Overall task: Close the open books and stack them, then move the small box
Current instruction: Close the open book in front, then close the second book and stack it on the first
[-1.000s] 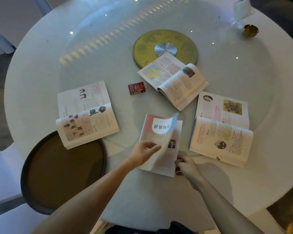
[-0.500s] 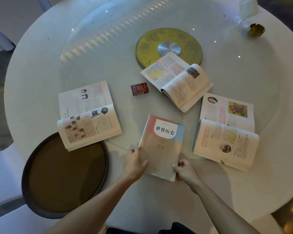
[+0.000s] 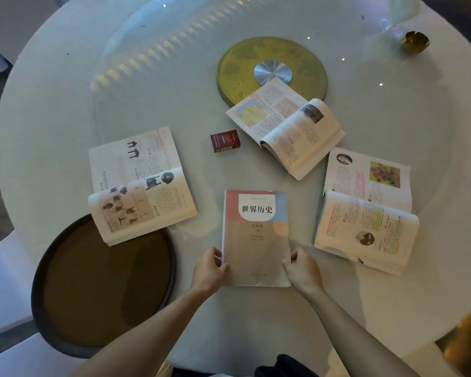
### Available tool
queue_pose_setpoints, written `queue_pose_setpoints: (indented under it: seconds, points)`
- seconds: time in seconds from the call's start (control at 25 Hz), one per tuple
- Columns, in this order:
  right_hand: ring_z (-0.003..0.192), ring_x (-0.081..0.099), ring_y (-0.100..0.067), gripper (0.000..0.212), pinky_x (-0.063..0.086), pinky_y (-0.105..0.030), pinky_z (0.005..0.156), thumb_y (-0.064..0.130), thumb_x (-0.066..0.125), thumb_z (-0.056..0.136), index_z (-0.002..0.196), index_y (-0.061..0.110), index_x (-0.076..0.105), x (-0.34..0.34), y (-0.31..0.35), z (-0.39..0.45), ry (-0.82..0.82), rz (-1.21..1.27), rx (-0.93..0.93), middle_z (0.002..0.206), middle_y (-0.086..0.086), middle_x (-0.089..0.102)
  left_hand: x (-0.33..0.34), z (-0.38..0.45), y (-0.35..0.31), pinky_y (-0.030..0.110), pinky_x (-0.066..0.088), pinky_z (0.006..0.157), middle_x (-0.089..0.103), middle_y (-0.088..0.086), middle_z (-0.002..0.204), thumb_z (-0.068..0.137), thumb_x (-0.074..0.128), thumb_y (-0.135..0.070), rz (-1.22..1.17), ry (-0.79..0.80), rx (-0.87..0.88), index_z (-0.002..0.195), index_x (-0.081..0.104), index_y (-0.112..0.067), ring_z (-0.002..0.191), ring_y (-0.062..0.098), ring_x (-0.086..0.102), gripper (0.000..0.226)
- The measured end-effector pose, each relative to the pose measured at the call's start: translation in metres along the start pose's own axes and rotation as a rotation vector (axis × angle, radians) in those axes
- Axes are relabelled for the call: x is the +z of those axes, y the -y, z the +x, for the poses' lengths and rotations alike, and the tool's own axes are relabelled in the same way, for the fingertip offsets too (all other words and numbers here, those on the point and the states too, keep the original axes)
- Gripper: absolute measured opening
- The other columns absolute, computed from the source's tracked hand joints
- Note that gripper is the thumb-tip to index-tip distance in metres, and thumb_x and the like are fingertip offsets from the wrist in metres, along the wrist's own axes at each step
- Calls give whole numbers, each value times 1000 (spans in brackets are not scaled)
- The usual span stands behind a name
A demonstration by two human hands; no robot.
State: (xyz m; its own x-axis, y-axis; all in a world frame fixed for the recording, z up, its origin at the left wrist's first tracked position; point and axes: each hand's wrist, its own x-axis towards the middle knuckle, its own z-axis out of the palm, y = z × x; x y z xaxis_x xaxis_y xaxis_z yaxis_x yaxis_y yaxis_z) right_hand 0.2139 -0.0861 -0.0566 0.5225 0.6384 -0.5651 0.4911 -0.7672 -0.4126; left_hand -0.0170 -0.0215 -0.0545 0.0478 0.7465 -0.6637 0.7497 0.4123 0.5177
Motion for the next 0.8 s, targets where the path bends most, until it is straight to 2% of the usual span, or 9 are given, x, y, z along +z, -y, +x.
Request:
queue_pose_setpoints:
  seconds: [0.16, 0.32, 0.4, 0.48, 0.56, 0.68, 0.76, 0.8]
  points:
    - [77, 61, -24, 18, 51, -39, 72, 23, 67, 92, 94, 7, 60, 1, 2, -4, -16, -8, 15, 84, -3, 65, -4, -2, 0, 18, 42, 57, 67, 3, 97, 92, 67, -23, 43, -30, 73, 99, 59, -19, 81, 15, 62, 11]
    - [89, 66, -27, 23, 50, -38, 73, 34, 66, 93, 103, 15, 59, -12, -3, -12, 31, 5, 19, 94, -2, 67, -5, -7, -12, 25, 49, 76, 55, -3, 118, 94, 65, -25, 154, -86, 258, 126, 55, -21, 97, 10, 56, 34]
    - [88, 67, -27, 24, 53, -40, 77, 38, 64, 93, 98, 15, 63, -31, -10, -10, -28, 82, 14, 93, -2, 70, 1, -2, -27, 26, 50, 78, 55, -2, 116, 91, 69, -24, 128, -89, 367, 123, 59, -18, 99, 15, 59, 34]
    - [88, 66, -24, 27, 54, -39, 80, 41, 65, 93, 96, 14, 67, -65, -24, -5, -154, 217, 35, 94, -2, 72, 20, 7, -55, 27, 52, 78, 61, -1, 109, 87, 74, -26, 117, -4, 435, 114, 66, -16, 95, 19, 65, 30]
    - [96, 66, -26, 32, 51, -38, 78, 39, 67, 94, 103, 9, 69, -105, -47, 8, -306, 330, 89, 104, -5, 71, 41, 13, -96, 27, 54, 77, 67, 1, 107, 86, 76, -34, 50, 135, 374, 114, 68, -14, 92, 16, 67, 35]
    - [111, 65, -32, 47, 49, -34, 82, 33, 72, 92, 125, 1, 63, -158, -90, 42, -456, 441, 213, 122, -15, 66, 76, 20, -156, 30, 54, 80, 70, 7, 113, 86, 76, -37, -164, 278, 190, 128, 64, -8, 96, 19, 68, 52]
    - [111, 65, -34, 60, 55, -39, 86, 38, 78, 86, 130, 2, 59, -184, -120, 61, -452, 453, 305, 127, -16, 64, 104, 23, -189, 38, 55, 91, 65, 11, 127, 86, 76, -39, -215, 290, 116, 140, 55, -8, 109, 27, 67, 66]
    - [107, 65, -31, 57, 55, -40, 86, 38, 79, 85, 127, 5, 58, -192, -132, 67, -409, 489, 343, 124, -13, 65, 117, 25, -201, 40, 54, 96, 61, 12, 133, 87, 76, -39, -212, 273, 97, 144, 49, -8, 116, 30, 64, 71]
